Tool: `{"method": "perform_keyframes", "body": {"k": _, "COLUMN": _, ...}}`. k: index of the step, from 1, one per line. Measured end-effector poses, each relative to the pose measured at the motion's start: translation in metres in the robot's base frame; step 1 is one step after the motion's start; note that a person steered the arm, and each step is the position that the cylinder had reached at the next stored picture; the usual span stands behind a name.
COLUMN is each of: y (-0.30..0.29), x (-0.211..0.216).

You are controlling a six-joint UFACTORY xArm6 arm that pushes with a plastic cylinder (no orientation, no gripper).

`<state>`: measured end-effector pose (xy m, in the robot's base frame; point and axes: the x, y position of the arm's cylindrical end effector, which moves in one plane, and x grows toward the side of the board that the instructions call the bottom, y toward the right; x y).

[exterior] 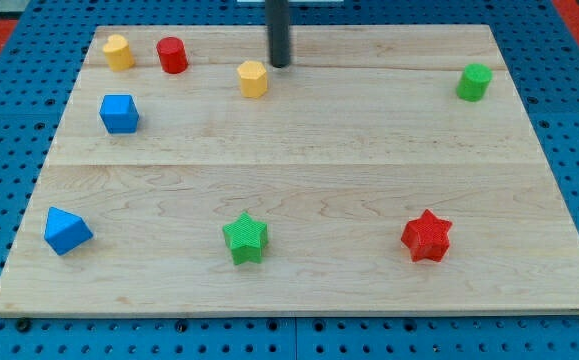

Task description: Nudge the yellow hexagon left a bit

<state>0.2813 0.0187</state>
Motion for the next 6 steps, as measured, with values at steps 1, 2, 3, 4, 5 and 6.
{"method": "perform_keyframes", "body": {"k": 1, "y": -0.024, "x": 0.026}}
{"method": "perform_keyframes", "body": {"k": 2, "y": -0.088, "x": 0.002}}
{"method": "perform_keyframes", "body": {"k": 3, "y": -0.128, "x": -0.003}}
{"method": "perform_keyframes", "body": {"k": 4, "y": -0.029, "x": -0.005}}
{"method": "perform_keyframes", "body": {"k": 5, "y": 0.032, "x": 0.036}}
{"method": "perform_keyframes", "body": {"k": 6, "y": -0.032, "x": 0.050}}
